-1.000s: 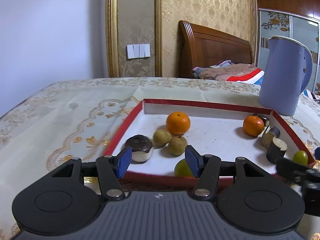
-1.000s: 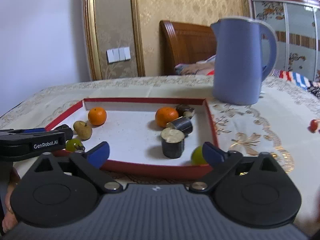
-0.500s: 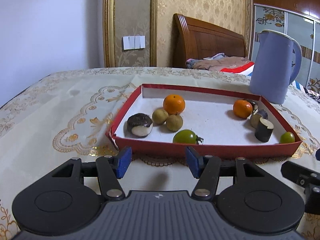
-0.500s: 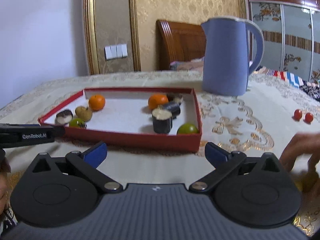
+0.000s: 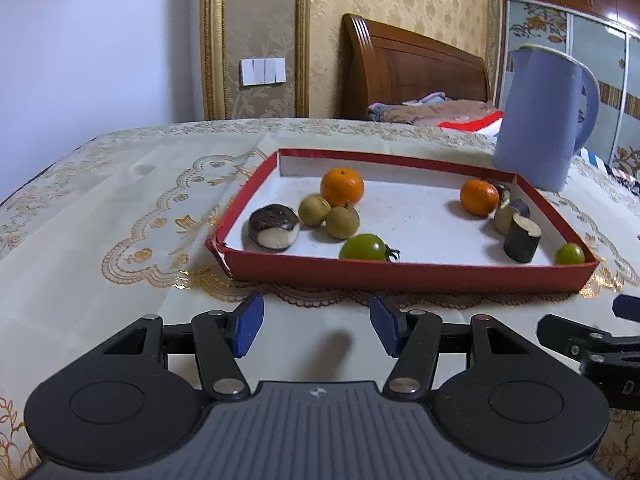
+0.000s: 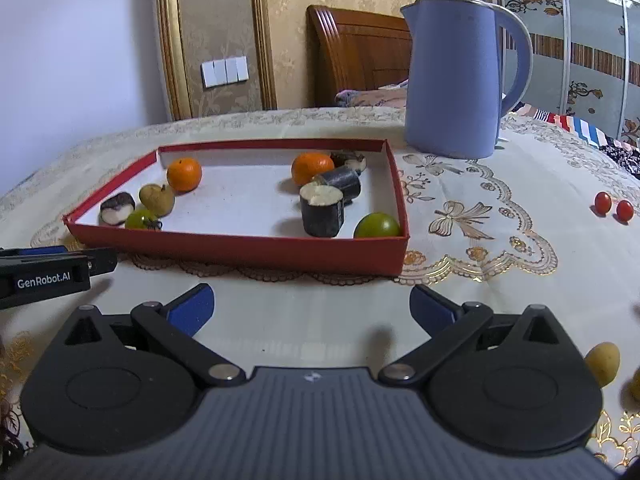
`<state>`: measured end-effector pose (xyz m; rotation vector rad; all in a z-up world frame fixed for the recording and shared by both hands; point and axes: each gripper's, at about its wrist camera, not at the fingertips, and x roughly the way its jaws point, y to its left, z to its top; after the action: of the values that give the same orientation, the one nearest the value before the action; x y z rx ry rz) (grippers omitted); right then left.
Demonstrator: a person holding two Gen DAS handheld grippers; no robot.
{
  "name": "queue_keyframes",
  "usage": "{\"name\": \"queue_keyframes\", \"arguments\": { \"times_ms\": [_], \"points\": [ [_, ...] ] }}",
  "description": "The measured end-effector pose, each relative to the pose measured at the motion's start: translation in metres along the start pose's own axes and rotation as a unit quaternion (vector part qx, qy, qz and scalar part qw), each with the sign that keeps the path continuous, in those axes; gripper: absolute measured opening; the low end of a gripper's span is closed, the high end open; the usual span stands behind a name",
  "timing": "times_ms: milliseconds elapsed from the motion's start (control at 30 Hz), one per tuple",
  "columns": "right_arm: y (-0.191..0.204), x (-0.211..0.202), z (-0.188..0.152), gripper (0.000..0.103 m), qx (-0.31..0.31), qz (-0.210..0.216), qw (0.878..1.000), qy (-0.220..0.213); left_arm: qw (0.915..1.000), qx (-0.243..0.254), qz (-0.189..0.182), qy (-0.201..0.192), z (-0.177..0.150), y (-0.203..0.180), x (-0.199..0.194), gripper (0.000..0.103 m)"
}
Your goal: Organize fruits
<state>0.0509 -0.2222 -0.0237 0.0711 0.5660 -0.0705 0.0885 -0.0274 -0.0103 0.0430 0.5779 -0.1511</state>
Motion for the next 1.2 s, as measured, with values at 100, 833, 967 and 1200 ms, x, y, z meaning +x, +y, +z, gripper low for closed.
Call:
{"name": "queue_keyframes", "arguments": {
  "times_ms": [100,833,967,1200],
  "points": [
    [0.001,0.0,0.0,0.103,-0.002,0.0,1.0,0.001,1.0,0.008,0.003,0.002,-0.001,-0.003,0.001,0.058],
    [-0.004,0.008,-0.001,0.103,0.016,0.005,1.0,0.022,0.9998,0.019,0.004,0.002,-0.003,-0.006,0.004,0.058],
    [-0.005,0.009,-0.001,0.103,0.02,0.006,1.0,0.024,0.9998,0.019,0.006,-0.001,-0.003,-0.007,0.003,0.058],
    [-0.005,0.011,-0.001,0.103,0.018,0.007,0.999,0.031,0.9997,0.018,0.013,-0.009,-0.003,-0.007,0.002,0.058]
  ]
}}
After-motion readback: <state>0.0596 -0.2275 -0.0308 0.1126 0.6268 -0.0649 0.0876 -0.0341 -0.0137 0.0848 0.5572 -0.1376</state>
